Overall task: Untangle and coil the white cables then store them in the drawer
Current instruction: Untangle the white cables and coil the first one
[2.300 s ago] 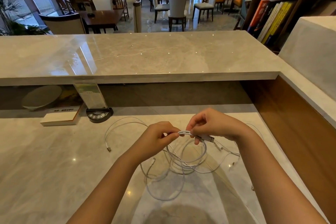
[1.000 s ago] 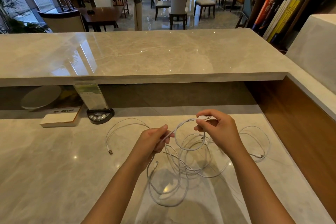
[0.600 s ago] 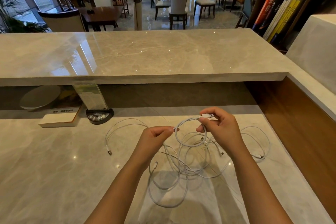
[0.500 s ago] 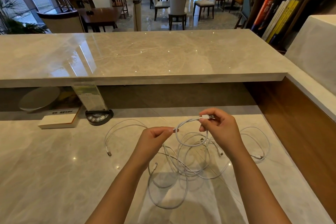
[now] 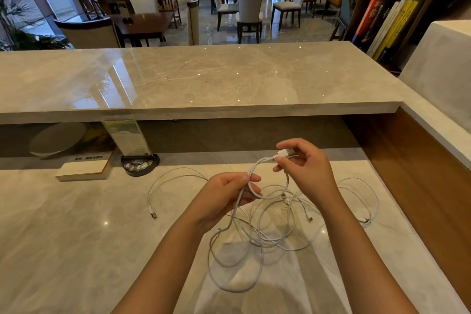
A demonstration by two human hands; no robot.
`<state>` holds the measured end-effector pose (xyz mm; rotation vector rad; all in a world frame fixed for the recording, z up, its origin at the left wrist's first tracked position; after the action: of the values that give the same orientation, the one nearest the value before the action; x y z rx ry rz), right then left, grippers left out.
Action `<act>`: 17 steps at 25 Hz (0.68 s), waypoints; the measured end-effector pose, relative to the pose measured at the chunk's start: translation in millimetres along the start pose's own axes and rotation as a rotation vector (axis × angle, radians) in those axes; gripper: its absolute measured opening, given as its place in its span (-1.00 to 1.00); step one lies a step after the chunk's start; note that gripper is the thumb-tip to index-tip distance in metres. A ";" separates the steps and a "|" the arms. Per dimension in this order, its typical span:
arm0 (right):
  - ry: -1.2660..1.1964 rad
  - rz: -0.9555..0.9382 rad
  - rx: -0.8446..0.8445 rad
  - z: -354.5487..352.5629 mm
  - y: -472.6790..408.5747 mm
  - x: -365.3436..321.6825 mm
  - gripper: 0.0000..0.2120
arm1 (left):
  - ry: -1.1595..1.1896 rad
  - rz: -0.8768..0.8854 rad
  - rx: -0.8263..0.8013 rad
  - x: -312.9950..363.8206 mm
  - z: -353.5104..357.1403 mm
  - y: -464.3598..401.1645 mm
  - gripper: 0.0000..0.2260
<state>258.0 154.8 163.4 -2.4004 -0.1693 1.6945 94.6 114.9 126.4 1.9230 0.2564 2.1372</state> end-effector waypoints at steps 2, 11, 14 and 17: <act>-0.128 0.053 0.052 2.4 -2.1 1.2 -0.71 | 0.114 0.002 -0.027 2.9 3.9 0.5 -0.79; -0.299 0.311 -0.837 92.2 81.8 32.2 -0.80 | 0.513 0.124 0.134 31.7 -27.1 -21.3 -0.80; -0.045 0.216 -0.969 83.4 94.8 52.9 -0.80 | 0.650 0.151 0.209 32.8 -58.2 -24.1 -0.83; 0.400 -0.063 -0.807 61.0 86.0 89.2 -0.79 | 0.767 0.204 0.328 36.5 -104.7 -23.5 -0.84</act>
<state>228.8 95.2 42.3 -3.1726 -1.0147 1.2046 -11.2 152.4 142.5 1.1941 0.5981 3.0514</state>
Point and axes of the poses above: each hand's wrist, its own y-axis away from the middle knuckle, its own z-axis out of the palm, x = y × z, the point moved 5 cm from there along -y, towards the middle knuckle, and after that the axes turned 6 degrees about x, right-handed, at the moved point
